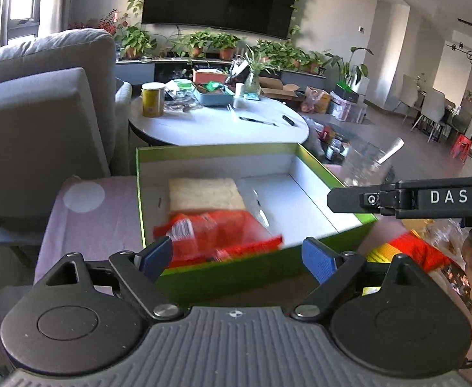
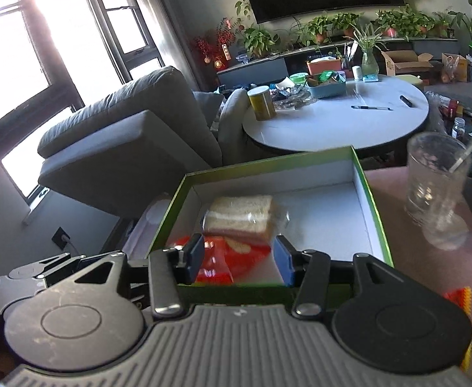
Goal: Organize snacks
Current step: 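Move the left tool to the green puffed snack bag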
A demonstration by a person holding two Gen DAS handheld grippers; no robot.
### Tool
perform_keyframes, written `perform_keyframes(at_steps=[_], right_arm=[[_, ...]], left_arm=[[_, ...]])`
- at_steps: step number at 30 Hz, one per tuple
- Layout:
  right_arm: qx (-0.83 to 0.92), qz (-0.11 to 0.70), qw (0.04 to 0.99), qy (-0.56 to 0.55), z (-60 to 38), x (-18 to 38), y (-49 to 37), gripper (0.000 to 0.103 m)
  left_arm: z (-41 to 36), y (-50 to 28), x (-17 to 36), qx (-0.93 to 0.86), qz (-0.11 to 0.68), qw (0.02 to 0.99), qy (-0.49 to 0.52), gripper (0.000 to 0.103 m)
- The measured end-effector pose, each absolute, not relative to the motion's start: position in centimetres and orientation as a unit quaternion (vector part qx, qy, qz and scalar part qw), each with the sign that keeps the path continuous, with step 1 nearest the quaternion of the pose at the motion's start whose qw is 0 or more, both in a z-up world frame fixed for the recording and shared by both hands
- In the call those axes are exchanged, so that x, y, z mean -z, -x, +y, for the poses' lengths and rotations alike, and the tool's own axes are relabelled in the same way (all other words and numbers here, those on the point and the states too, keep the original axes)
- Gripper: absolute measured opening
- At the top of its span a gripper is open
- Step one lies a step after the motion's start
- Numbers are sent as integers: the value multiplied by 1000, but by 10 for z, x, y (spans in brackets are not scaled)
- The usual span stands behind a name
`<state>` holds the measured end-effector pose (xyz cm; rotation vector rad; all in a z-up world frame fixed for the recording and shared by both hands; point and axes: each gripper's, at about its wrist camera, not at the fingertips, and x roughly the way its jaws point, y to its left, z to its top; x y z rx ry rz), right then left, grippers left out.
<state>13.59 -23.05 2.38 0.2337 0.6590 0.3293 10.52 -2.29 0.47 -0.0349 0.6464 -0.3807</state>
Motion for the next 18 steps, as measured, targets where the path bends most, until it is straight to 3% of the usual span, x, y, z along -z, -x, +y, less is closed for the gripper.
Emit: perform_keyframes(at_steps=[18], right_arm=[[-151,376,911,-73,-243,13,-96,74]], left_arm=[[-33,-8,38,249,374,892,-33,87]])
